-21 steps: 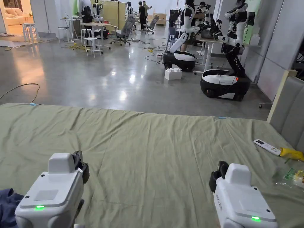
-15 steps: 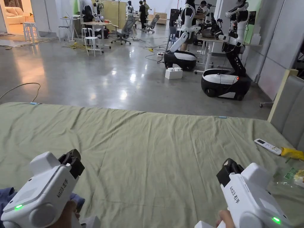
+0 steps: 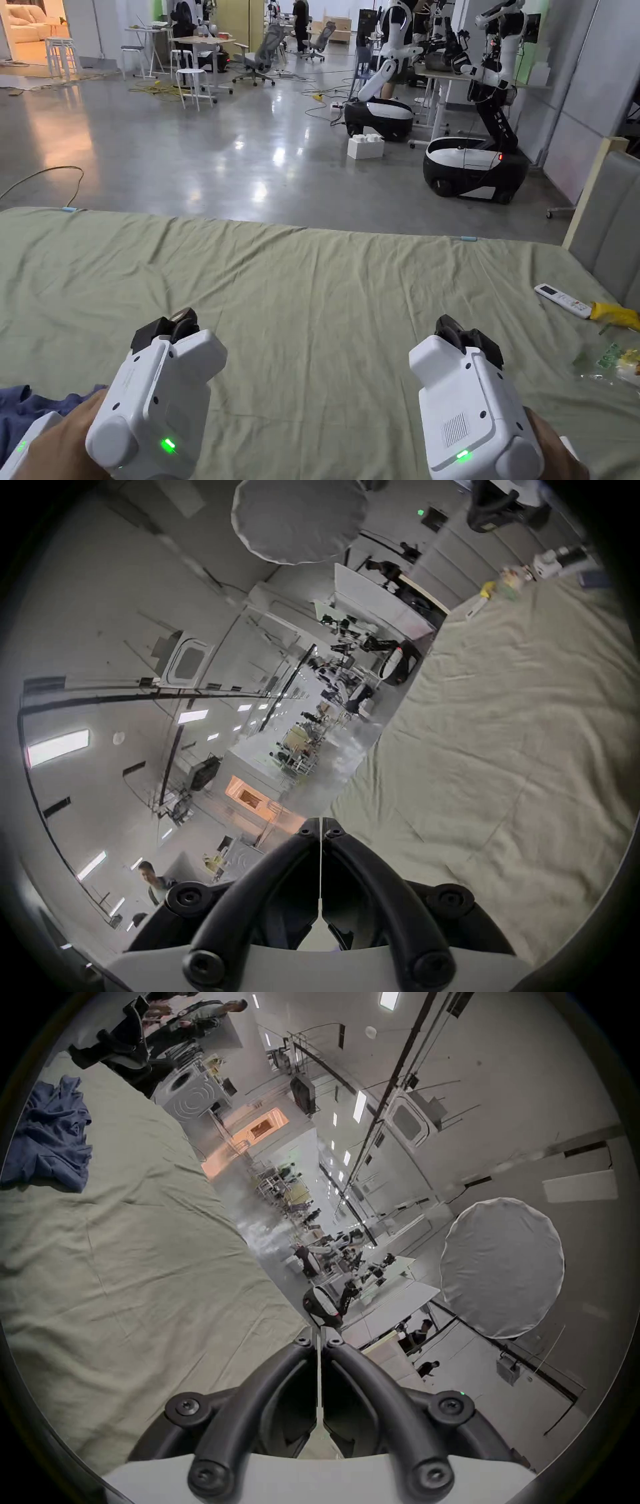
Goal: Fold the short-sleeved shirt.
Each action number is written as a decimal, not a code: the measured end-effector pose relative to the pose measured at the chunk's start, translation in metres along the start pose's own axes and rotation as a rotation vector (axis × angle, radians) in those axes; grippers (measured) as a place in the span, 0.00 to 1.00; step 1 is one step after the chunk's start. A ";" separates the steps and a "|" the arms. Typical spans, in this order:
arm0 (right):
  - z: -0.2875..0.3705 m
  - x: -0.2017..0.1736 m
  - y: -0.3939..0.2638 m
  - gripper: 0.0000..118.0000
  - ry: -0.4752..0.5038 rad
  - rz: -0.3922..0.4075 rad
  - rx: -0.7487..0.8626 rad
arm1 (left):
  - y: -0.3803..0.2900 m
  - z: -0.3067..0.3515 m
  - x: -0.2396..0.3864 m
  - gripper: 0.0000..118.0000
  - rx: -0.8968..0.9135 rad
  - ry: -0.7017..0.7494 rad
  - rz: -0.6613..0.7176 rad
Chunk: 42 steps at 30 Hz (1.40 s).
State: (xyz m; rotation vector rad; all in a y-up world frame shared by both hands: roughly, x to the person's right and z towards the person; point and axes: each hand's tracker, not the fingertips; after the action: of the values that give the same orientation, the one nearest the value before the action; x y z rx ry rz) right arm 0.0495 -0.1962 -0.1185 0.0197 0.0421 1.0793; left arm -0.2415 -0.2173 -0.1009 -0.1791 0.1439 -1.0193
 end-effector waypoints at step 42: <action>0.001 -0.026 0.007 0.02 0.152 -0.981 -0.179 | -0.169 0.027 -0.109 0.00 -0.563 -0.158 1.058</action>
State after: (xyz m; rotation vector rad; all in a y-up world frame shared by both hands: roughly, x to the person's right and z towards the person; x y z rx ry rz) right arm 0.0310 -0.2161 -0.1169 -0.2247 0.0809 0.0982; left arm -0.4328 -0.2084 -0.0344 -0.6164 0.3343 0.1122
